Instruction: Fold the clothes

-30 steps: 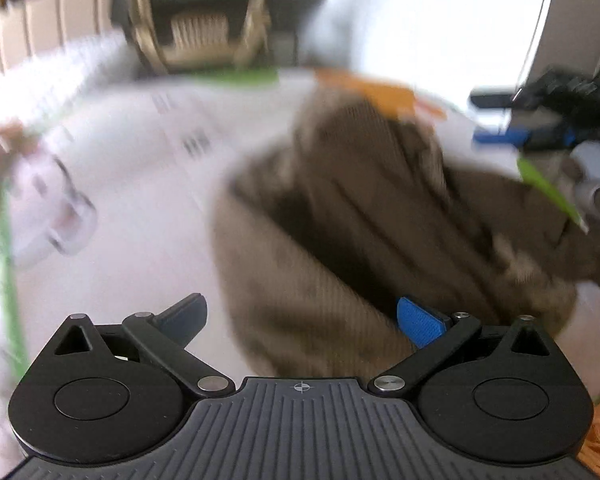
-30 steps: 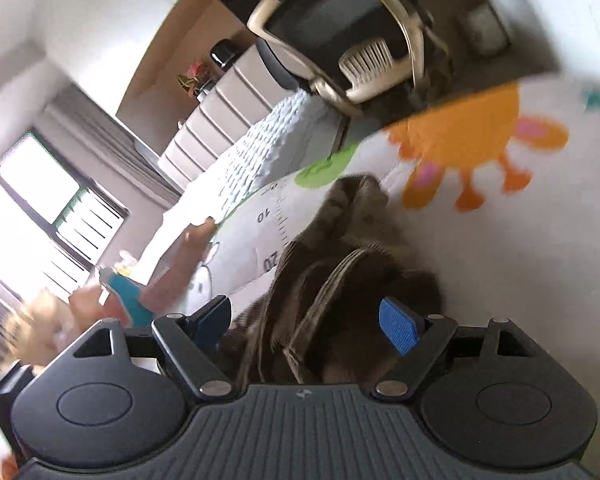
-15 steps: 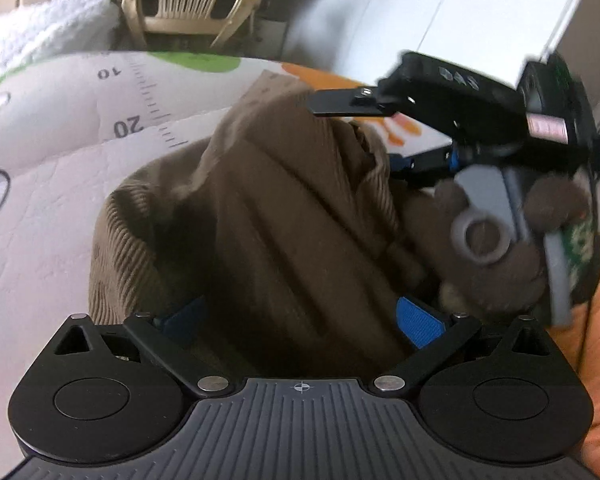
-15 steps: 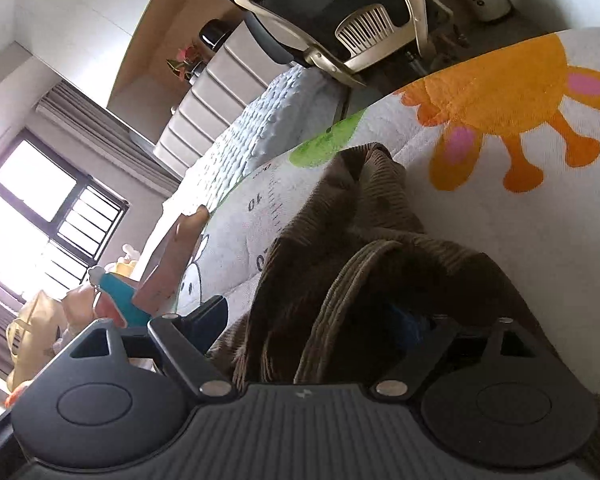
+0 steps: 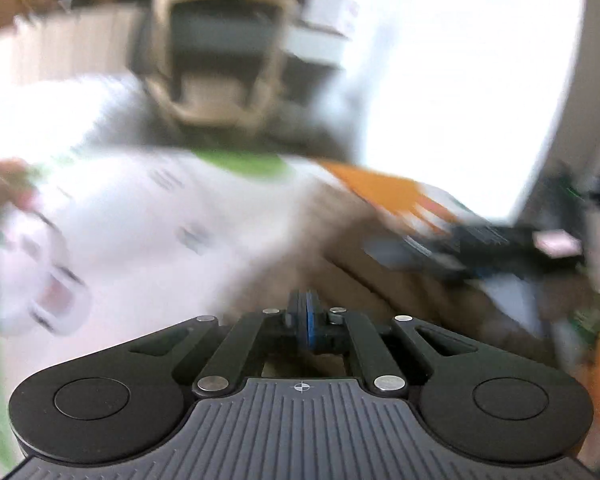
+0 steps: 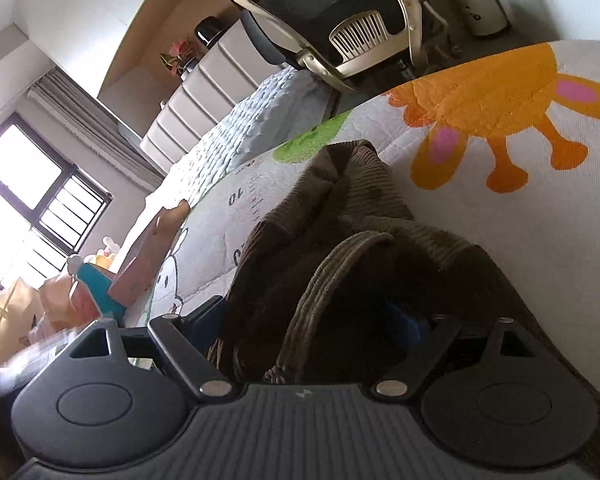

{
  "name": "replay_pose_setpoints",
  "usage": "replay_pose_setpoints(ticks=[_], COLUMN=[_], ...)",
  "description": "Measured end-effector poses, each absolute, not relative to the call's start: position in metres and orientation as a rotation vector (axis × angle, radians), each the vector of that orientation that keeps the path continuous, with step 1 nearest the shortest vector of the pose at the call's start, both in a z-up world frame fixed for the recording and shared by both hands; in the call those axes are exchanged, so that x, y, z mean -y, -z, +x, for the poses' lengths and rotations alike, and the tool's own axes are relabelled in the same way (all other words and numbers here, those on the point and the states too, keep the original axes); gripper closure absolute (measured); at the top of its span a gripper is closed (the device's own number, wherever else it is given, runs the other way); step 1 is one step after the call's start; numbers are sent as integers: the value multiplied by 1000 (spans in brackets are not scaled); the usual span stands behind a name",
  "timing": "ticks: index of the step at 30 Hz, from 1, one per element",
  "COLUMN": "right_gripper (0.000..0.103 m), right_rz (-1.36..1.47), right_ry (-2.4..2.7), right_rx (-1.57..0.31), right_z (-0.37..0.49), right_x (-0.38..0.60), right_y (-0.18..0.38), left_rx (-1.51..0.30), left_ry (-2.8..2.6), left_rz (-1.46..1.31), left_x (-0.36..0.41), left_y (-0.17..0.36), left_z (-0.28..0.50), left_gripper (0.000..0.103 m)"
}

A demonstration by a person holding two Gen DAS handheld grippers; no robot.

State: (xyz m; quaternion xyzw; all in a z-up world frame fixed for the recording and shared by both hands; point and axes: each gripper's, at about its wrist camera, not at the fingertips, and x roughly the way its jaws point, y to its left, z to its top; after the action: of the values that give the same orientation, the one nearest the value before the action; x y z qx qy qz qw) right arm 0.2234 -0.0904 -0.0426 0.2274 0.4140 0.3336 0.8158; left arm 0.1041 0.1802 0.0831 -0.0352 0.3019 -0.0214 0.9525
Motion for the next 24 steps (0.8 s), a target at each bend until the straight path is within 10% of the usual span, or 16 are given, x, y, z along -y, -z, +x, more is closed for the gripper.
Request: replay_pose_setpoints(ticks=[8, 20, 23, 24], right_gripper=[16, 15, 15, 15], right_rz=[423, 453, 482, 484], right_ry=[-712, -707, -703, -704], right_rx=[-863, -863, -857, -855], right_z=[220, 222, 221, 220], right_x=[85, 88, 92, 93], right_y=[43, 42, 41, 41], left_rx=[-665, -807, -815, -804], left_ry=[-236, 330, 326, 314], left_rz=[-85, -205, -123, -97], left_x=[-251, -143, -131, -132], left_y=[-74, -51, -45, -46], left_z=[143, 103, 101, 100], left_gripper=[100, 20, 28, 60])
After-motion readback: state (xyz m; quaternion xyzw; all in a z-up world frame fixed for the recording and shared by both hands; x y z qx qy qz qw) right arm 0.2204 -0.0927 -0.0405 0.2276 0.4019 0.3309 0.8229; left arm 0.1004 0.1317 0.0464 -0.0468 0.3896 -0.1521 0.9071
